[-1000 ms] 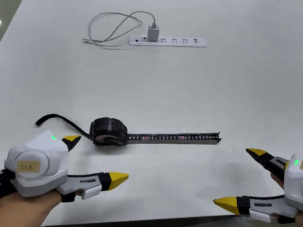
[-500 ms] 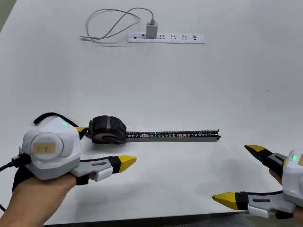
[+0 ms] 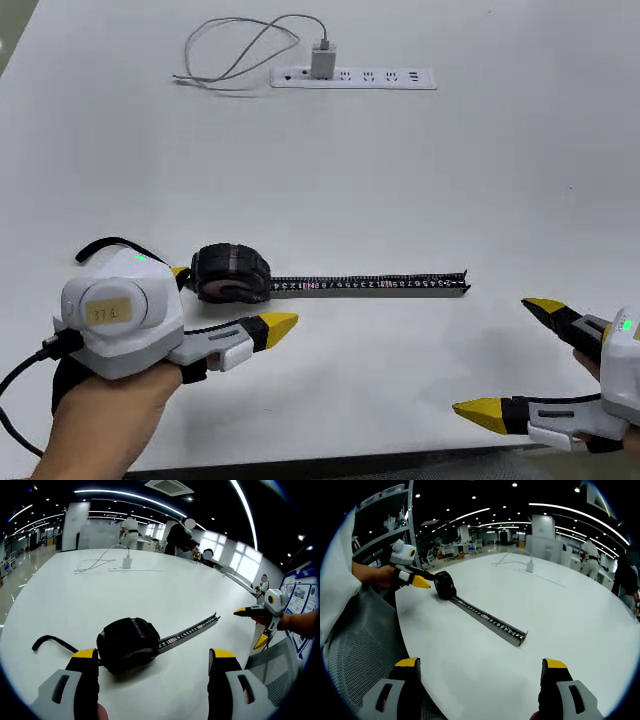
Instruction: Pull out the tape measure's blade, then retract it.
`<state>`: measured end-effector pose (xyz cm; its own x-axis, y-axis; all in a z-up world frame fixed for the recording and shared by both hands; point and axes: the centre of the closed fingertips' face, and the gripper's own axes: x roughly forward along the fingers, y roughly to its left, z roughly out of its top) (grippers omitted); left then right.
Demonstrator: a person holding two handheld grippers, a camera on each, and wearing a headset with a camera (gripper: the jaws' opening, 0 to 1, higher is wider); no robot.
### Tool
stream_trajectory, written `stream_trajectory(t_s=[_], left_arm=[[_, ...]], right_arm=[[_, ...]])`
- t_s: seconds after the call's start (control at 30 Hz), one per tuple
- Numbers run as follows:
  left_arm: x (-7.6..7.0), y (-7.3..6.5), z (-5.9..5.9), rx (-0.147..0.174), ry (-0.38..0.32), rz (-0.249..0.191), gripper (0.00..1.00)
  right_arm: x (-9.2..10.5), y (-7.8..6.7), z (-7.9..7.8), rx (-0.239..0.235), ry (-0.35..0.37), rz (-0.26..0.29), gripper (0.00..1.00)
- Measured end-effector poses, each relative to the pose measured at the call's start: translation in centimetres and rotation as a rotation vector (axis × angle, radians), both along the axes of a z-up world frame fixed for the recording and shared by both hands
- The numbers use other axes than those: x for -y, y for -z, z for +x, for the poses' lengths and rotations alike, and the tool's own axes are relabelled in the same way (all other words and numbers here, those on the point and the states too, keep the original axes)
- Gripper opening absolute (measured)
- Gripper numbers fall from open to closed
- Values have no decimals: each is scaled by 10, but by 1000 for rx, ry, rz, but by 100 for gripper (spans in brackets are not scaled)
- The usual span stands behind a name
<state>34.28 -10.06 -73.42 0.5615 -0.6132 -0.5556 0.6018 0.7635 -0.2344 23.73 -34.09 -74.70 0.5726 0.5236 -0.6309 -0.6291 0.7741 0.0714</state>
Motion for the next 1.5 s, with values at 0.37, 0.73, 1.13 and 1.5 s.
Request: stream_trajectory(t_s=[0.37,0.73,1.13,1.5], left_arm=[[1,9,10,10,-58,22,87],[-1,16,19,4,-130,35,81],[-6,19,26,18,-205,49,72],[-8,21,32,4,-261,48,67]], right_arm=[[12,-4,23,-11,-76,-46,88],[11,0,43,-35,-167,-98,75],[16,5,59,-75,-257,-142,50],[16,15,72,-99,-341,-199,37]])
